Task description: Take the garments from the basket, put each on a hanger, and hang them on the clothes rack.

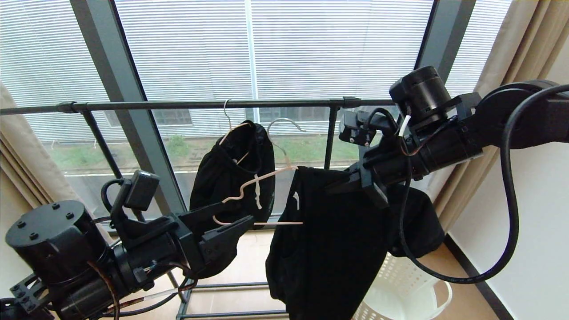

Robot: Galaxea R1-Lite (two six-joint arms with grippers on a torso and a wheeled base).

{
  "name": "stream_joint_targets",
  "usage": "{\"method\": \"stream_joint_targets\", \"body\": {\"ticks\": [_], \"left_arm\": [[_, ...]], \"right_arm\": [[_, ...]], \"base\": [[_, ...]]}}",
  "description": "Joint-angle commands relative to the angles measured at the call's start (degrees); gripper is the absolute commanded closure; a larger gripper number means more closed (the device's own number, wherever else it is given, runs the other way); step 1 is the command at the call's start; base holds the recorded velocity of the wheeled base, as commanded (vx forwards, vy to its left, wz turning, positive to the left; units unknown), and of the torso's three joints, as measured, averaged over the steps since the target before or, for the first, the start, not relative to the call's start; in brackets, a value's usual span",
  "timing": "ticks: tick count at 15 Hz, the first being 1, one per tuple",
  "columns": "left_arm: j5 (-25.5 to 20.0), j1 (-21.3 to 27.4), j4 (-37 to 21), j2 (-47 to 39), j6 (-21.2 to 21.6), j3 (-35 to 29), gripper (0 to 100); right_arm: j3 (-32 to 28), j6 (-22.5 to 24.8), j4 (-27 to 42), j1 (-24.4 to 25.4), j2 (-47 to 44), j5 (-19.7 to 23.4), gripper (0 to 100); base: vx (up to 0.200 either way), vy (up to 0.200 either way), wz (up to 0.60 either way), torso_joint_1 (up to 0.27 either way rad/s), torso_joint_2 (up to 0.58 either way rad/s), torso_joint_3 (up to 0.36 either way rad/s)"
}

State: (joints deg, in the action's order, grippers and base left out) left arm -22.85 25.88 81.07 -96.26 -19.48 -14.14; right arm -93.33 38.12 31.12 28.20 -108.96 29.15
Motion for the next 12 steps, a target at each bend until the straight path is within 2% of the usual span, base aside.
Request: {"method": "stream_joint_targets", "body": {"ticks": [1,4,6,8,9,12], "left_arm": [[0.0,0.0,0.1,-5.0,-1.8,-1.7,0],[0.5,0.6,-0.2,-11.2,-5.2,-4.0,0],[1.8,0.8,-4.8,-11.5,-6.0,-6.0,0],[8.7,3.1,-15.4,-11.1,-6.0,-10.8,0],[11.8,4.4,-18.4,-10.7,-6.0,-12.2,0],[12.4,6.2,-18.6,-9.8,-6.0,-12.0,0]], "right_arm": [[-0.8,-2.7,-0.1,-0.1,1.0,0.0,100],[-1.0,-6.3,-0.1,-0.2,3.2,0.2,100],[-1.0,-7.4,-0.2,-0.2,3.9,0.3,100],[-0.7,-7.5,-0.1,-0.2,5.2,0.6,100],[-0.4,-7.6,-0.1,-0.2,6.0,0.6,100],[0.4,-7.5,-0.1,-0.2,7.1,1.8,100]], "base": [[0.000,0.000,0.00,0.000,0.00,0.000],[0.000,0.000,0.00,0.000,0.00,0.000],[0.000,0.000,0.00,0.000,0.00,0.000],[0.000,0.000,0.00,0.000,0.00,0.000],[0.000,0.000,0.00,0.000,0.00,0.000],[0.000,0.000,0.00,0.000,0.00,0.000]]}}
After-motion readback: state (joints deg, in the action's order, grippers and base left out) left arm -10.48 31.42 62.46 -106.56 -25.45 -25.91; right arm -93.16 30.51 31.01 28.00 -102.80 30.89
